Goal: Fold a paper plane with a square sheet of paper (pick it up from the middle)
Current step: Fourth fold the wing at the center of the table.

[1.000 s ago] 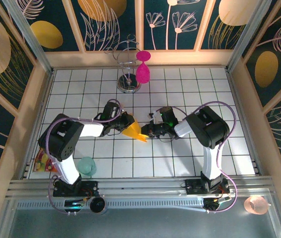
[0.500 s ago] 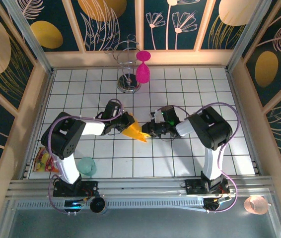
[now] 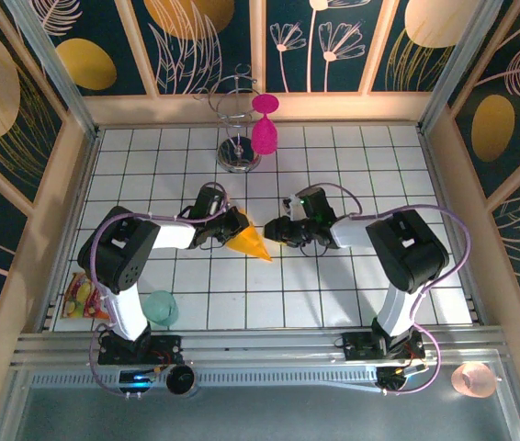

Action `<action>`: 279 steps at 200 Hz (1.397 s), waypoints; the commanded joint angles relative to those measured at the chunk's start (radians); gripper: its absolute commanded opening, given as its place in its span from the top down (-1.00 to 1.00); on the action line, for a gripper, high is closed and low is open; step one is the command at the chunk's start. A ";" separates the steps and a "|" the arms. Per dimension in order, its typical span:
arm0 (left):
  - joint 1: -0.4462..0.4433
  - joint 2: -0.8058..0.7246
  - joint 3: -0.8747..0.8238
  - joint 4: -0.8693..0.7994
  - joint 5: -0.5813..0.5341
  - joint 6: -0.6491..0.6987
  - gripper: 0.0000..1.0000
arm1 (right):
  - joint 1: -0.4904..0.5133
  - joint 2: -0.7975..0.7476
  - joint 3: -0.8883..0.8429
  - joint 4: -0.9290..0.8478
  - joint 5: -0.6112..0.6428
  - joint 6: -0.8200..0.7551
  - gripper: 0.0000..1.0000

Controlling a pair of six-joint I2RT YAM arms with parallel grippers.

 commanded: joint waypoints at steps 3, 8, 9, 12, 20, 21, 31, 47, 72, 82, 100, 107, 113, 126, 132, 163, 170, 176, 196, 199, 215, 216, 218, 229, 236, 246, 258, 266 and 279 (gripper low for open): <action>-0.004 0.017 0.023 -0.021 -0.010 0.019 0.85 | 0.054 -0.014 0.051 -0.147 0.139 -0.128 0.06; -0.005 0.016 0.024 -0.022 -0.010 0.019 0.85 | 0.060 -0.010 0.056 -0.152 0.138 -0.132 0.06; -0.005 0.017 0.024 -0.022 -0.010 0.019 0.85 | 0.061 -0.009 0.057 -0.152 0.138 -0.133 0.06; -0.005 0.017 0.024 -0.022 -0.010 0.019 0.85 | 0.063 -0.006 0.058 -0.154 0.138 -0.136 0.05; -0.005 0.016 0.025 -0.022 -0.010 0.018 0.85 | 0.071 0.000 0.065 -0.159 0.141 -0.144 0.05; -0.004 0.016 0.025 -0.022 -0.010 0.018 0.85 | 0.073 0.000 0.066 -0.160 0.142 -0.145 0.05; -0.004 0.018 0.027 -0.023 -0.010 0.019 0.85 | 0.082 0.010 0.075 -0.172 0.150 -0.155 0.05; -0.005 0.019 0.030 -0.028 -0.010 0.020 0.85 | 0.093 0.025 0.088 -0.189 0.154 -0.170 0.05; -0.004 0.023 0.032 -0.030 -0.010 0.020 0.85 | 0.100 0.052 0.092 -0.201 0.146 -0.174 0.11; -0.004 0.023 0.033 -0.033 -0.010 0.021 0.85 | 0.099 0.061 0.091 -0.205 0.151 -0.171 0.16; -0.004 0.024 0.036 -0.035 -0.011 0.023 0.85 | 0.099 0.071 0.088 -0.209 0.154 -0.168 0.26; -0.004 0.026 0.038 -0.037 -0.012 0.023 0.85 | 0.097 0.077 0.088 -0.211 0.155 -0.167 0.28; -0.005 0.027 0.038 -0.038 -0.013 0.024 0.85 | 0.097 0.080 0.087 -0.211 0.155 -0.165 0.30; -0.005 0.029 0.041 -0.039 -0.012 0.025 0.85 | 0.096 0.085 0.085 -0.216 0.153 -0.165 0.35; -0.004 0.031 0.042 -0.039 -0.012 0.025 0.85 | 0.097 0.089 0.083 -0.218 0.155 -0.165 0.36; -0.004 0.033 0.046 -0.042 -0.011 0.028 0.85 | 0.097 0.107 0.088 -0.232 0.167 -0.165 0.44; -0.003 0.035 0.047 -0.041 -0.012 0.028 0.85 | 0.097 0.112 0.088 -0.237 0.168 -0.165 0.45; -0.004 0.036 0.047 -0.041 -0.012 0.028 0.85 | 0.097 0.114 0.089 -0.237 0.170 -0.165 0.46; -0.004 0.040 0.051 -0.042 -0.011 0.031 0.85 | 0.097 0.123 0.092 -0.243 0.172 -0.164 0.47; -0.004 0.042 0.052 -0.042 -0.010 0.031 0.85 | 0.097 0.124 0.092 -0.243 0.173 -0.163 0.47; -0.005 0.046 0.053 -0.038 -0.008 0.033 0.85 | 0.097 0.130 0.095 -0.249 0.182 -0.162 0.49; -0.005 0.046 0.053 -0.038 -0.008 0.033 0.85 | 0.097 0.130 0.096 -0.251 0.182 -0.162 0.49; -0.005 0.046 0.053 -0.038 -0.007 0.033 0.85 | 0.097 0.131 0.096 -0.253 0.183 -0.162 0.49; -0.004 0.046 0.055 -0.034 -0.005 0.033 0.85 | 0.098 0.135 0.097 -0.258 0.186 -0.161 0.51; -0.003 0.049 0.057 -0.033 -0.005 0.034 0.84 | 0.097 0.137 0.098 -0.263 0.188 -0.162 0.52; -0.003 0.053 0.061 -0.034 -0.004 0.036 0.84 | 0.097 0.139 0.099 -0.266 0.191 -0.161 0.52; -0.004 0.058 0.063 -0.034 -0.004 0.037 0.84 | 0.099 0.143 0.102 -0.273 0.197 -0.161 0.52; -0.004 0.058 0.064 -0.034 -0.004 0.039 0.84 | 0.099 0.144 0.103 -0.276 0.200 -0.161 0.52; -0.004 0.063 0.067 -0.036 -0.004 0.040 0.84 | 0.100 0.149 0.108 -0.284 0.199 -0.161 0.52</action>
